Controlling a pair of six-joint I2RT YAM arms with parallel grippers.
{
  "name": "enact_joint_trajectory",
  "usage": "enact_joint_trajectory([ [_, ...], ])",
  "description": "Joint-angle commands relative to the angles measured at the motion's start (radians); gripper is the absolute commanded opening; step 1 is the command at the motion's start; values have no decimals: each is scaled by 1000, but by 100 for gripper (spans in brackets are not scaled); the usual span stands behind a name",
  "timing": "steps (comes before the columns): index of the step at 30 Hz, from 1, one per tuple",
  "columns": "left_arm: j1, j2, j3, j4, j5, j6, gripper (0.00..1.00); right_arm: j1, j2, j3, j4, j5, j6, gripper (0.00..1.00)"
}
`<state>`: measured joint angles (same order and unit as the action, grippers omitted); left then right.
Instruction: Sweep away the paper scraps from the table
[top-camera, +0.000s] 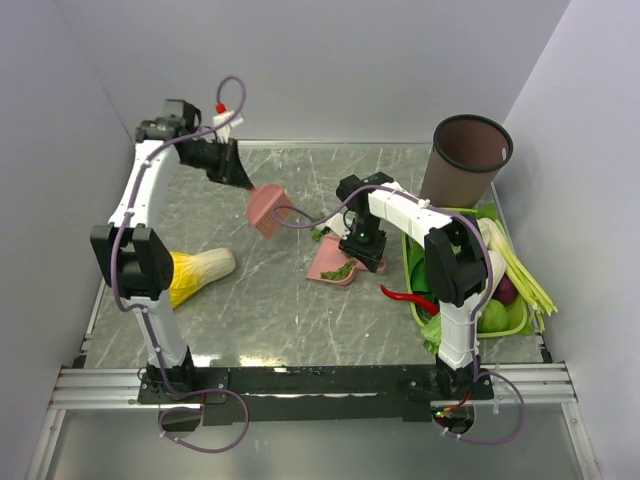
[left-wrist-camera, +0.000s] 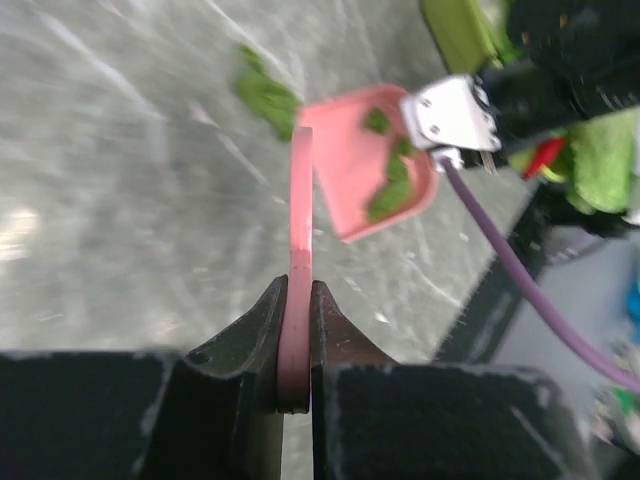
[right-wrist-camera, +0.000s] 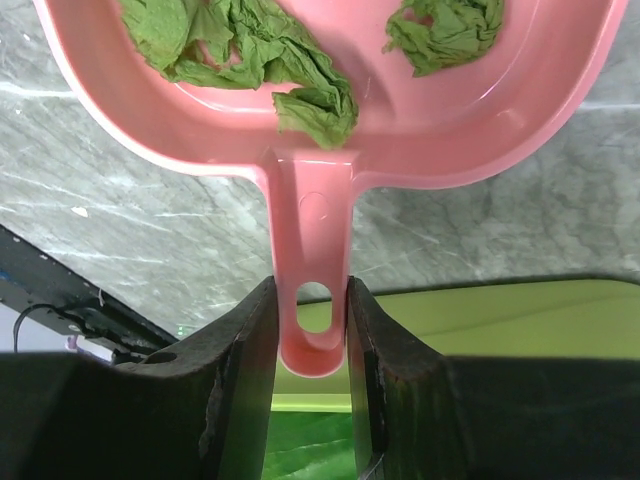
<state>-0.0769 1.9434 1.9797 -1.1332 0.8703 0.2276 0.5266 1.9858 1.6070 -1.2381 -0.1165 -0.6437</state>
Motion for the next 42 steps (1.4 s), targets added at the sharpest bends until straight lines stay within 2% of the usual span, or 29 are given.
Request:
enact_joint_trajectory([
  [1,-6,8,97,-31,-106,6,1,-13,-79,-9,-18,8,18,0],
  [4,-14,2,52,131,-247,-85,1,-14,-67,16,-58,41,47,0],
  [8,-44,32,19,286,-385,-116,1,-23,-53,31,-95,57,98,0],
  [13,-102,161,108,319,-372,-123,1,-37,-67,-16,-78,110,114,0],
  [19,-167,219,77,354,-335,-160,1,-65,-47,11,-73,136,127,0],
  [24,-233,213,24,355,-453,-214,1,-73,-36,16,-64,159,130,0],
  [32,-300,160,-76,291,-291,-186,1,-74,-4,50,-64,146,136,0],
  [33,-300,151,-82,286,-237,-171,1,-74,-2,62,-66,143,138,0],
  [34,-299,134,-84,261,-73,-148,1,-76,2,68,-66,138,136,0],
  [36,-293,126,-52,202,69,-78,1,-74,4,79,-64,133,139,0],
  [38,-285,89,-65,222,73,-105,1,-76,4,77,-60,133,141,0],
  [42,-241,34,-94,239,-69,-129,1,-76,-5,59,-55,133,141,0],
])
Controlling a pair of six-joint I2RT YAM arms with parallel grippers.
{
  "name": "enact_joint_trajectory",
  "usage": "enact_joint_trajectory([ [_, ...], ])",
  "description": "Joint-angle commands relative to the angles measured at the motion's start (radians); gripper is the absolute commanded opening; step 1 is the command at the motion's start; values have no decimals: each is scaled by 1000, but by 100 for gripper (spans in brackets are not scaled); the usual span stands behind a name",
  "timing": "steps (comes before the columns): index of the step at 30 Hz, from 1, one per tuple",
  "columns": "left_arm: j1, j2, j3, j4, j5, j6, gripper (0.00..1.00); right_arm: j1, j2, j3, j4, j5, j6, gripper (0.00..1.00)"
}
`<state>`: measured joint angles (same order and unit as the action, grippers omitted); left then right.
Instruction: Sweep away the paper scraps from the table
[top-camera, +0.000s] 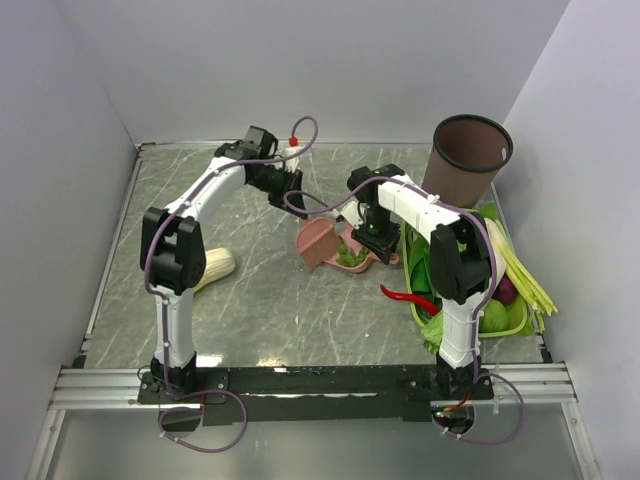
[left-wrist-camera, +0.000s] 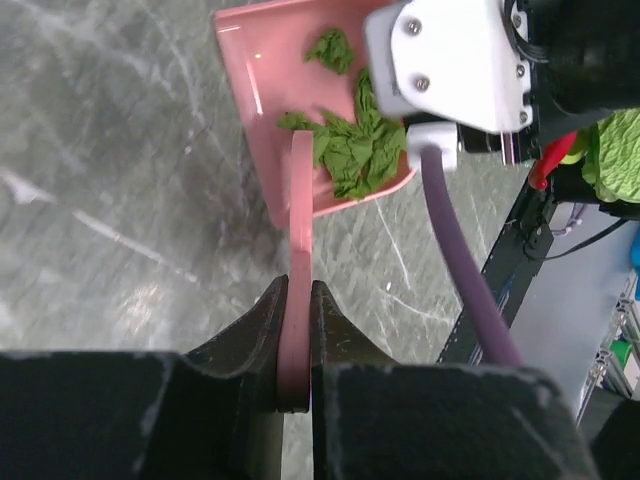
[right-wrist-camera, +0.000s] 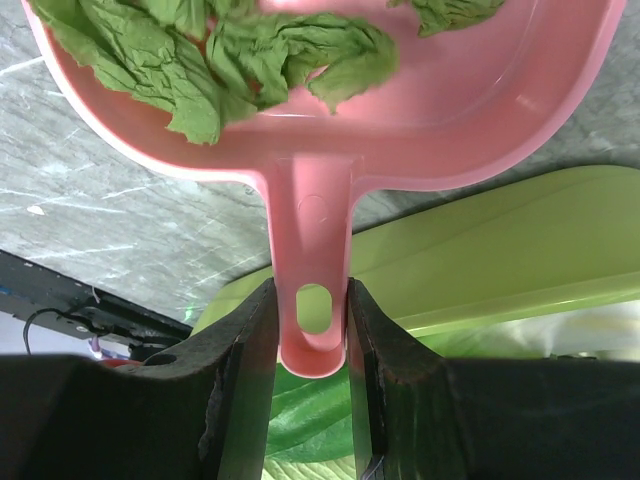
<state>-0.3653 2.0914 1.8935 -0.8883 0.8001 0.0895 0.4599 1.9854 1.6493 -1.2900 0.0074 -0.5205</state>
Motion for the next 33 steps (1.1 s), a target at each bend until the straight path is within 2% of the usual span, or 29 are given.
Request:
enact_joint_trajectory([
  [1,81,-128,-11,-1,-33,-3,1,-9,-11,12,-2,9,16,0],
  [4,135,-143,-11,8,-171,-27,1,-9,-28,-9,-2,12,14,0],
  [9,157,-140,26,23,-379,6,1,-10,-63,-36,3,40,5,0],
  [12,157,-113,36,41,-447,3,1,-10,-65,-40,0,57,-1,0],
  [17,144,-44,64,48,-472,0,1,-9,-56,-37,-6,62,-4,0],
  [24,57,36,88,42,-470,7,1,-10,-37,-28,-9,65,-6,0],
  [28,6,61,95,17,-360,13,1,-10,-20,-11,-8,43,4,0],
  [31,-23,82,110,-8,-157,16,1,-10,-8,-2,-12,16,13,0],
  [33,-24,91,136,-55,124,39,1,-10,-5,-3,-14,8,14,0],
])
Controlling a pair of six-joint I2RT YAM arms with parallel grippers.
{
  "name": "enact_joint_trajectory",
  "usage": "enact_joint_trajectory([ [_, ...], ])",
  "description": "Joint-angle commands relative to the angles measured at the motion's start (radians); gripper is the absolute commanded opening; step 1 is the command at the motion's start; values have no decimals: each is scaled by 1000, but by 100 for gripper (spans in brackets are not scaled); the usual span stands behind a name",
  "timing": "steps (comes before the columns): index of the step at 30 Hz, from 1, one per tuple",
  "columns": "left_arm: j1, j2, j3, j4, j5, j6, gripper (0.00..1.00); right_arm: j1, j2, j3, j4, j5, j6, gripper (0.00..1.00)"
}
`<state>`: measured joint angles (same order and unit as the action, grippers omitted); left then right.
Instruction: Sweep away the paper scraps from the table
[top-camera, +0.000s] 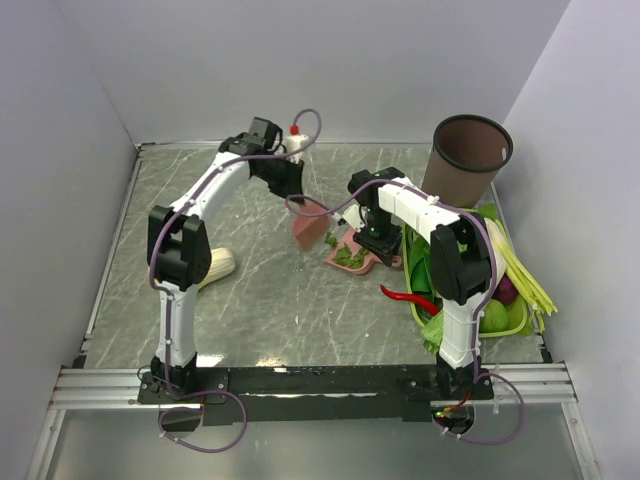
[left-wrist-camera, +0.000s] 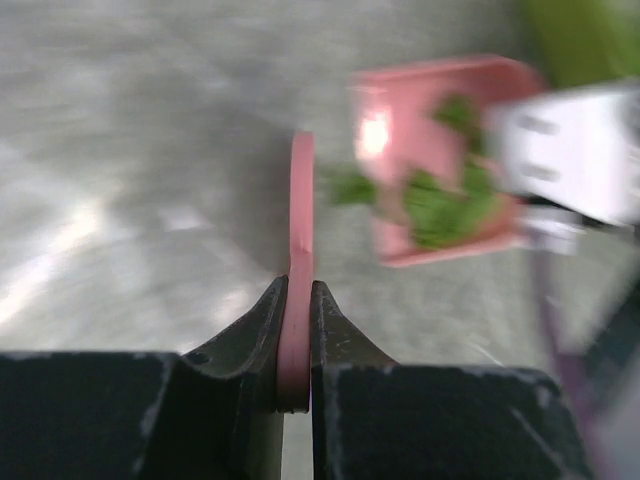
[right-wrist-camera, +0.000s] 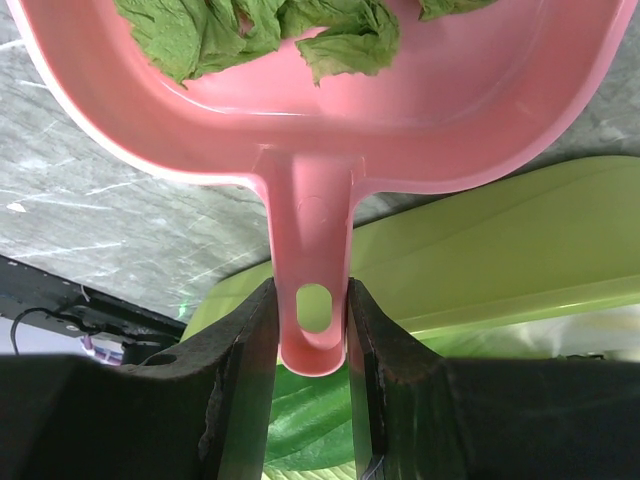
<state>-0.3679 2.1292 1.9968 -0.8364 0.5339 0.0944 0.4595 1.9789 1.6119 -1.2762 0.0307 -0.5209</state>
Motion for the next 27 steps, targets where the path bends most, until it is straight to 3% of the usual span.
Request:
enact_joint_trajectory([
  [1,-20,57,46,-130,490,72,1,-10,3,33,-28,-20,13,0],
  [2,-14,57,54,-160,655,80,1,-10,1,33,-28,-20,15,0],
  [5,7,12,14,-90,719,22,1,-9,-2,29,-25,-26,16,0],
  [15,159,-133,-62,-93,405,30,1,-13,-22,-7,1,-57,15,0],
  [19,173,-166,-66,-119,169,71,1,-15,-23,-1,5,-64,13,0],
  [27,210,-221,-101,-150,127,110,1,-15,3,19,28,-83,4,0],
])
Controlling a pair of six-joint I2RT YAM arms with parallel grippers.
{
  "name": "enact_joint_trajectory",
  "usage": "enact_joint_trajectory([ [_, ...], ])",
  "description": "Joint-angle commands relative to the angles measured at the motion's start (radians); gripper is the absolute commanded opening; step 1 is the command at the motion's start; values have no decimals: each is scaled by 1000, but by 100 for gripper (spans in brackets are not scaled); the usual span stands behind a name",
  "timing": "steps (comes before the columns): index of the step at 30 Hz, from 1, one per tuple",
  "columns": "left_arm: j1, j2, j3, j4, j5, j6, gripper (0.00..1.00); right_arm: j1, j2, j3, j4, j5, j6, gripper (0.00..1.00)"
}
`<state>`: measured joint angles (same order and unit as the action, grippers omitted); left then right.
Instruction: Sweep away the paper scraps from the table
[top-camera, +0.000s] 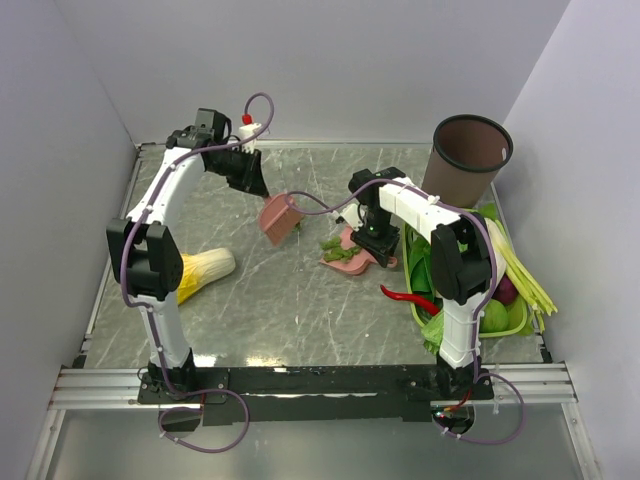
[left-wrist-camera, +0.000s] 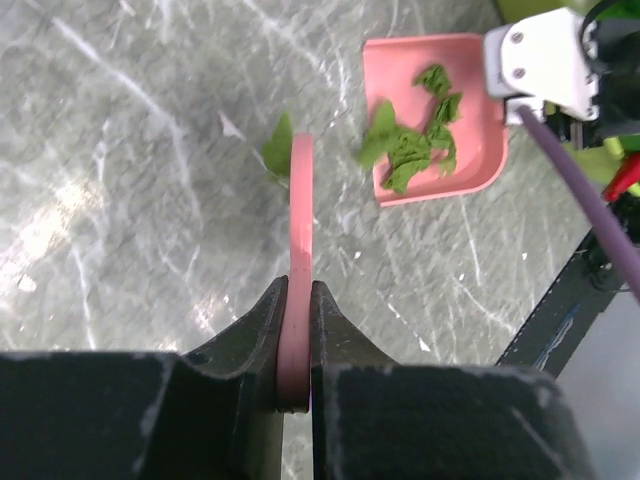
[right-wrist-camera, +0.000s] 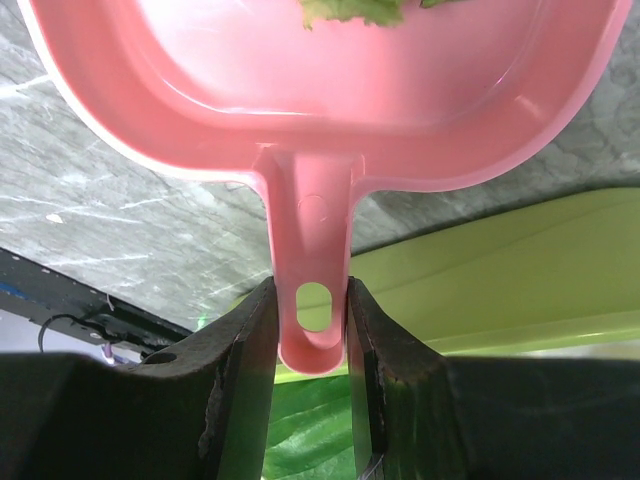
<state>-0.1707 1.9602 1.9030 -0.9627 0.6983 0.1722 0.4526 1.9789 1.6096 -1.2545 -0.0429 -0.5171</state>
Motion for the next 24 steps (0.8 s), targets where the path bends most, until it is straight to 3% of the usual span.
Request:
enact_joint_trajectory([
  [1,13,-63,-12,-21,-45,33,1,-8,5,19,9,-9,-1,0],
  [7,20,-50,16,-21,-109,24,2,-6,0,9,21,3,-11,0],
  [12,19,-29,19,13,-362,-13,1,-5,-6,-22,55,41,-32,0],
  [14,17,-8,37,-10,-398,-7,1,-5,-6,-30,63,87,-46,0],
  [24,-52,34,-73,-13,-293,-62,1,15,40,10,56,117,-89,0],
])
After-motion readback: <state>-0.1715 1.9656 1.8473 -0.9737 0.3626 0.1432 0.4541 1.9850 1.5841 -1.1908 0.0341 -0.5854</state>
